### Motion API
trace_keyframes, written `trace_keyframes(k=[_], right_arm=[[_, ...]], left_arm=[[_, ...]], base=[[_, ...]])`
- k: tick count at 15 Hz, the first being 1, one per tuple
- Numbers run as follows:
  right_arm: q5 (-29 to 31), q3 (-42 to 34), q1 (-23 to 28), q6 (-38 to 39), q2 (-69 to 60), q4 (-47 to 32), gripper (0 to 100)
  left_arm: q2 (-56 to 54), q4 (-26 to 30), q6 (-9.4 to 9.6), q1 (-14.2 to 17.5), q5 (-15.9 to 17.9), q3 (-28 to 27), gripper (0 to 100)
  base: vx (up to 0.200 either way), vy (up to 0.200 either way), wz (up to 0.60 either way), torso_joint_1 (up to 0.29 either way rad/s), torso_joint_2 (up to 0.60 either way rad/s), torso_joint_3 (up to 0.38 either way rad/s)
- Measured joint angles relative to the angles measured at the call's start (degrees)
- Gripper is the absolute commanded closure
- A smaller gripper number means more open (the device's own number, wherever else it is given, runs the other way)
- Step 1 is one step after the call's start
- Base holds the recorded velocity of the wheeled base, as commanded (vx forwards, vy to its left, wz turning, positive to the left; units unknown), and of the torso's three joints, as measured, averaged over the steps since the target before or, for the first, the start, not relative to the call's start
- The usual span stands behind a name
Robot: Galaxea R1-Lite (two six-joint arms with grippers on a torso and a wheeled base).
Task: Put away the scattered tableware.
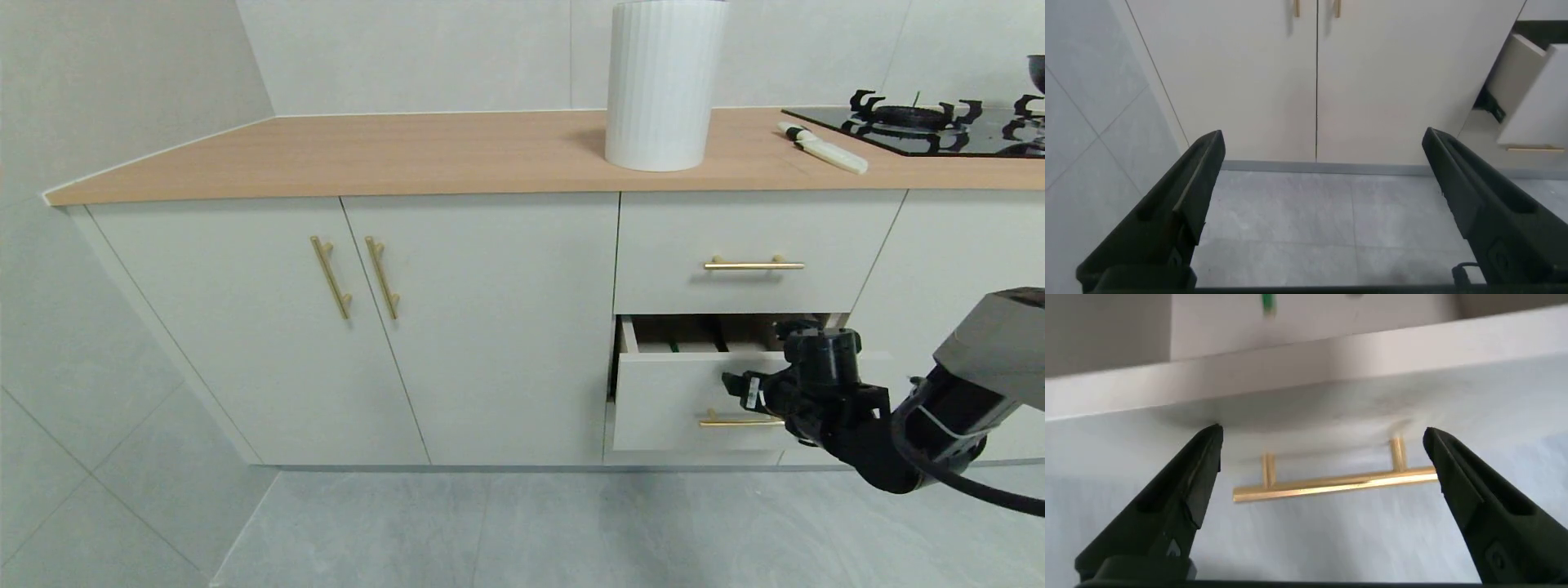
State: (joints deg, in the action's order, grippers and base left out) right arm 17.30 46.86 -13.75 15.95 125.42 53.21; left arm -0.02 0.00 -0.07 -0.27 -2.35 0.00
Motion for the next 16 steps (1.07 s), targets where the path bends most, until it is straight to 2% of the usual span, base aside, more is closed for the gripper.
trace_keyframes(k=[3,14,16], right_arm=[[1.55,-0.06,0.72,-0.38,4.88,9.65,0],[1.91,3.80,2.89,-0.18,11.80,18.82,0],[3.78,5.01,2.89,-0.21,12.79,20.55,0]], left_arm=[[0.00,0.02,0.02,0.00,0.00,0.00,0],[0.00,0.00,0.00,0.02,0.00,0.00,0],[0.00,0.00,0.00,0.00,0.00,0.00,0]], base=[[0.000,0.000,0.00,0.000,0.00,0.000],[0.000,0.000,0.00,0.000,0.00,0.000],[0.000,0.000,0.00,0.000,0.00,0.000]])
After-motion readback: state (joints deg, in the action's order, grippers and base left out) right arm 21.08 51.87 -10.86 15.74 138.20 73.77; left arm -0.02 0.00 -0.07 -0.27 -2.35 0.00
